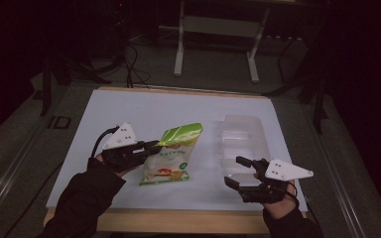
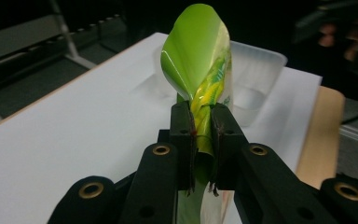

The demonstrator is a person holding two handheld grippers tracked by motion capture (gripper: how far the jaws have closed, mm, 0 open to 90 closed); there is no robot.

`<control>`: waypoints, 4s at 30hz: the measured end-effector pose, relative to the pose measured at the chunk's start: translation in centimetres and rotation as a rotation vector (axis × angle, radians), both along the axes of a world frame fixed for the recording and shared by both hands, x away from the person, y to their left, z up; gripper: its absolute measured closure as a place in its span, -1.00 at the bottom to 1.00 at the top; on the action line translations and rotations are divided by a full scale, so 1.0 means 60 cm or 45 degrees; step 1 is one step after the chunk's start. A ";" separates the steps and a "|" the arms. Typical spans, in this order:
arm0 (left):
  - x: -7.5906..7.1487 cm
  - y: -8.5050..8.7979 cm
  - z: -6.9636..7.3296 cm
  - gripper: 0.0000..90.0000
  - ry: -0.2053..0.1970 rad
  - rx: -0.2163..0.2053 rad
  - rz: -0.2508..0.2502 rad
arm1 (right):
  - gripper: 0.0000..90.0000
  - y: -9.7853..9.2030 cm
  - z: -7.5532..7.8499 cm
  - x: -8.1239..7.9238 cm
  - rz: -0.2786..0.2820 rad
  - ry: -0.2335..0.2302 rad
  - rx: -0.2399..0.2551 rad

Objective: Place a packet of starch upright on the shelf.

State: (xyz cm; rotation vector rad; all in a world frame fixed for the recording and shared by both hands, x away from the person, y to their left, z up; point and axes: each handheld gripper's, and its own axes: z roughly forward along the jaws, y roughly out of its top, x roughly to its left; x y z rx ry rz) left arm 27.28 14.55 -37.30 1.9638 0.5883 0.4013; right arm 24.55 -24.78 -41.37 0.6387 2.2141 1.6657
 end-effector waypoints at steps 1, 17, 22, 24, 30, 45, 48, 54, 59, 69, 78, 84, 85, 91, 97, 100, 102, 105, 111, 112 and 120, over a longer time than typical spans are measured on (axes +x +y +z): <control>-0.001 -0.004 0.002 0.83 -0.013 -0.002 0.000 | -0.42 -0.002 0.004 0.006 0.019 0.017 0.001; -0.010 -0.057 0.008 0.83 -0.027 -0.051 -0.117 | -0.49 0.026 0.061 0.086 0.106 0.080 -0.061; -0.012 -0.068 0.011 0.83 -0.035 -0.059 -0.143 | -0.43 0.052 0.057 0.099 0.194 0.157 -0.090; -0.011 -0.073 0.013 0.83 -0.030 -0.060 -0.155 | -0.24 0.062 0.056 0.100 0.221 0.156 -0.121; -0.012 -0.084 0.019 0.83 -0.047 -0.061 -0.175 | 0.17 0.070 0.058 0.108 0.311 0.112 -0.219; -0.007 -0.099 0.019 0.83 -0.033 -0.054 -0.189 | 0.49 0.073 0.051 0.120 0.370 0.153 -0.256; -0.003 -0.095 0.016 0.83 -0.015 -0.050 -0.183 | 0.77 0.075 0.052 0.117 0.370 0.231 -0.246; 0.001 -0.089 0.014 0.83 -0.004 -0.055 -0.212 | 0.82 0.080 0.065 0.108 0.349 0.253 -0.300; 0.007 -0.082 0.012 0.81 0.033 -0.107 -0.236 | 0.83 0.083 0.081 0.103 0.335 0.214 -0.344; 0.016 -0.060 0.006 0.09 0.048 -0.244 -0.181 | 0.85 0.071 0.117 0.101 0.267 0.107 -0.336; 0.018 -0.037 -0.016 -0.95 0.036 -0.305 -0.017 | 0.85 0.029 0.154 0.120 0.169 0.066 -0.265; 0.016 0.007 -0.060 -0.95 0.130 -0.342 0.061 | 0.85 -0.017 0.177 0.145 0.067 0.033 -0.217; 0.016 0.007 -0.060 -0.95 0.130 -0.342 0.061 | 0.85 -0.017 0.177 0.145 0.067 0.033 -0.217; 0.012 0.050 -0.106 -0.95 0.177 -0.343 0.155 | 0.85 -0.059 0.194 0.185 -0.075 -0.006 -0.206; 0.011 0.067 -0.135 -0.95 0.215 -0.335 0.199 | 0.85 -0.083 0.195 0.216 -0.150 0.009 -0.204; 0.011 0.071 -0.146 -0.95 0.226 -0.348 0.206 | 0.85 -0.090 0.190 0.236 -0.187 0.021 -0.212; 0.011 0.070 -0.151 -0.95 0.225 -0.346 0.209 | 0.85 -0.092 0.182 0.255 -0.223 0.023 -0.229; 0.008 0.067 -0.156 -0.95 0.217 -0.345 0.199 | 0.85 -0.092 0.176 0.267 -0.241 0.040 -0.240; 0.004 0.064 -0.164 -0.95 0.196 -0.335 0.197 | 0.85 -0.093 0.144 0.306 -0.267 0.090 -0.249; 0.004 0.064 -0.164 -0.95 0.196 -0.335 0.197 | 0.85 -0.093 0.140 0.310 -0.269 0.099 -0.244; 0.001 0.067 -0.176 -0.95 0.179 -0.340 0.194 | 0.85 -0.093 0.090 0.356 -0.277 0.122 -0.258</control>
